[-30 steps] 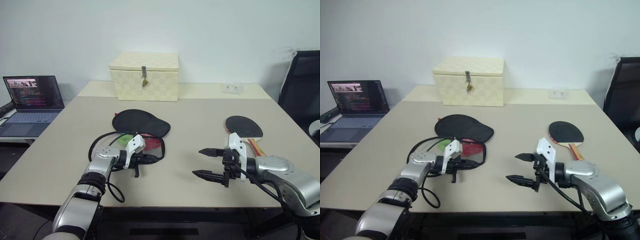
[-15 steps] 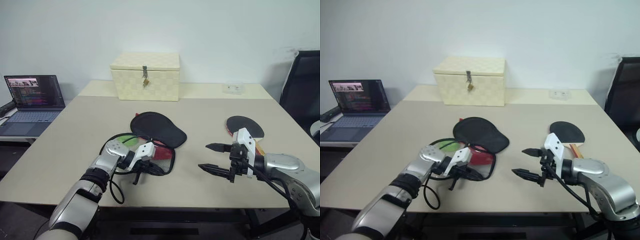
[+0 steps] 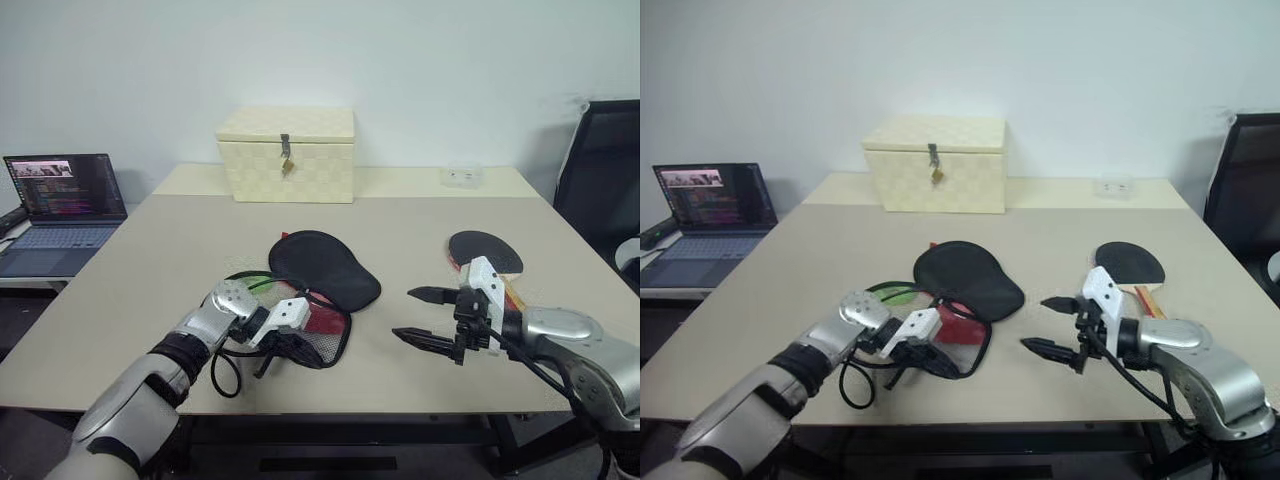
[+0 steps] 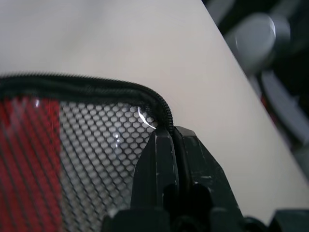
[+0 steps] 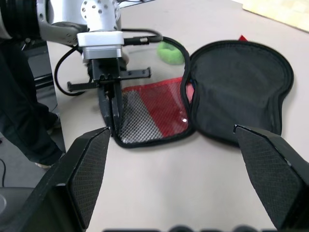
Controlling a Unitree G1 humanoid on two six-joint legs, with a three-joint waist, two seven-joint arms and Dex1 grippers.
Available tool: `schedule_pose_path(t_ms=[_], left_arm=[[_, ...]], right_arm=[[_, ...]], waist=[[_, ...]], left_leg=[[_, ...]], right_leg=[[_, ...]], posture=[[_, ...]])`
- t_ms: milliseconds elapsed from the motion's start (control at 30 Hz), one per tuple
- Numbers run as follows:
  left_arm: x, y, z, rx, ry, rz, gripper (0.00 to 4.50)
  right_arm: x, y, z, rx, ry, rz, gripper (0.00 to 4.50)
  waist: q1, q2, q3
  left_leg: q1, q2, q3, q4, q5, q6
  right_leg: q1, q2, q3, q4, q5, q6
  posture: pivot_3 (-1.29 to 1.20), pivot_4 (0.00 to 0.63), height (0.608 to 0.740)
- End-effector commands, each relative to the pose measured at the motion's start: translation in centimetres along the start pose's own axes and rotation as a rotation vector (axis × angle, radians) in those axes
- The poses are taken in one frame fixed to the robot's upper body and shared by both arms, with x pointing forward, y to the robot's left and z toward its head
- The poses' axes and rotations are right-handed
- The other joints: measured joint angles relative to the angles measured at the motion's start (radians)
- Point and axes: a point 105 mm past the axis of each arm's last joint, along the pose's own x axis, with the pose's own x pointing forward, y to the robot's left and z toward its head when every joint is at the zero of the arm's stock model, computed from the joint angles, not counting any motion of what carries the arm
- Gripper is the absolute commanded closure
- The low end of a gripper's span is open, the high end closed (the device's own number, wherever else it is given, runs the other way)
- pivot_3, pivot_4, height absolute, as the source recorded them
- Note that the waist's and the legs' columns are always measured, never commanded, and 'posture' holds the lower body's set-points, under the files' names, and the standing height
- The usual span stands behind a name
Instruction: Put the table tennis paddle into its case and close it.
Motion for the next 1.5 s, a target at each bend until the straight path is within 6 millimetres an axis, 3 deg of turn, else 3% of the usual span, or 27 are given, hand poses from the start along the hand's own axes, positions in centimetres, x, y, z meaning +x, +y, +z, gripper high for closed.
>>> schedule_pose_path(t_ms=[33, 100, 233, 433, 633, 767, 933, 1167, 1500], left_arm=[[-0.2, -1.2, 1.3, -0.025, -0.120, 0.001, 3.17], [-1.1, -0.9, 2.6, -0.058, -0.205, 0.091, 2.45], [-4.8, -0.7, 5.6, -0.206, -0.418, 0.257, 1.07], [-7.7, -0.9, 5.9, -0.331, -0.532, 0.427, 1.07], [-10.6, -1.0, 4.3, -0.426, -0.551, 0.606, 1.07], [-11.8, -1.2, 3.3, -0.445, -0.523, 0.682, 1.07], [-11.7, -1.6, 3.0, -0.445, -0.507, 0.701, 1.07], [-11.9, -2.0, 3.1, -0.441, -0.486, 0.719, 1.07], [-11.7, -2.3, 2.7, -0.443, -0.476, 0.742, 1.07]], right_arm=[[0.4, -0.6, 1.1, -0.028, -0.030, 0.003, 0.00], [0.9, -0.9, 1.3, -0.023, -0.038, 0.003, 0.00], [2.2, -2.2, 2.3, -0.009, -0.076, -0.026, 0.00], [5.1, -5.4, 2.6, 0.068, -0.041, -0.107, 0.00], [8.7, -10.0, 0.2, 0.158, 0.114, -0.282, 0.00], [10.4, -11.2, -1.2, 0.182, 0.172, -0.322, 0.00], [12.8, -11.0, -2.2, 0.164, 0.198, -0.297, 0.00], [15.2, -8.5, -2.0, 0.229, 0.175, -0.132, 0.00], [16.1, -6.9, -2.4, 0.323, 0.184, -0.046, 0.00]], waist=[[0.000, 0.000, 0.000], [0.001, 0.000, 0.000], [0.001, 0.000, 0.001], [-0.010, 0.000, 0.001], [-0.014, 0.000, 0.001], [-0.016, 0.000, 0.001], [-0.019, 0.001, 0.001], [-0.022, 0.001, 0.001], [-0.022, 0.001, 0.001]], left_leg=[[0.000, 0.000, 0.000, 0.000, 0.000, 0.000], [-0.001, 0.000, -0.001, -0.001, 0.000, 0.000], [-0.003, 0.001, -0.004, 0.000, 0.000, 0.000], [0.002, 0.001, -0.003, -0.001, 0.000, 0.000], [0.002, 0.001, -0.001, -0.001, 0.000, 0.000], [0.001, 0.001, 0.000, -0.002, 0.000, 0.000], [0.001, 0.001, 0.001, -0.002, 0.000, 0.000], [0.001, 0.001, 0.000, -0.003, 0.000, 0.000], [0.002, 0.002, 0.000, -0.003, 0.000, 0.000]], right_leg=[[0.000, 0.000, 0.000, 0.000, 0.001, -0.001], [-0.001, 0.000, 0.001, 0.000, 0.002, -0.004], [-0.002, -0.001, 0.000, 0.000, 0.002, -0.005], [-0.001, -0.001, 0.001, 0.003, 0.002, -0.005], [-0.002, -0.002, 0.001, 0.004, 0.002, -0.006], [-0.002, -0.003, 0.001, 0.004, 0.001, -0.006], [-0.003, -0.003, 0.001, 0.004, 0.001, -0.006], [-0.003, -0.004, 0.001, 0.004, 0.001, -0.007], [-0.003, -0.004, 0.002, 0.005, 0.001, -0.007]], posture=[[0.00, 0.150, 0.740], [0.00, 0.150, 0.740], [0.00, 0.150, 0.740], [0.00, 0.150, 0.740], [0.00, 0.150, 0.740], [0.00, 0.150, 0.740], [0.00, 0.150, 0.740], [0.00, 0.150, 0.740], [0.00, 0.150, 0.740]])
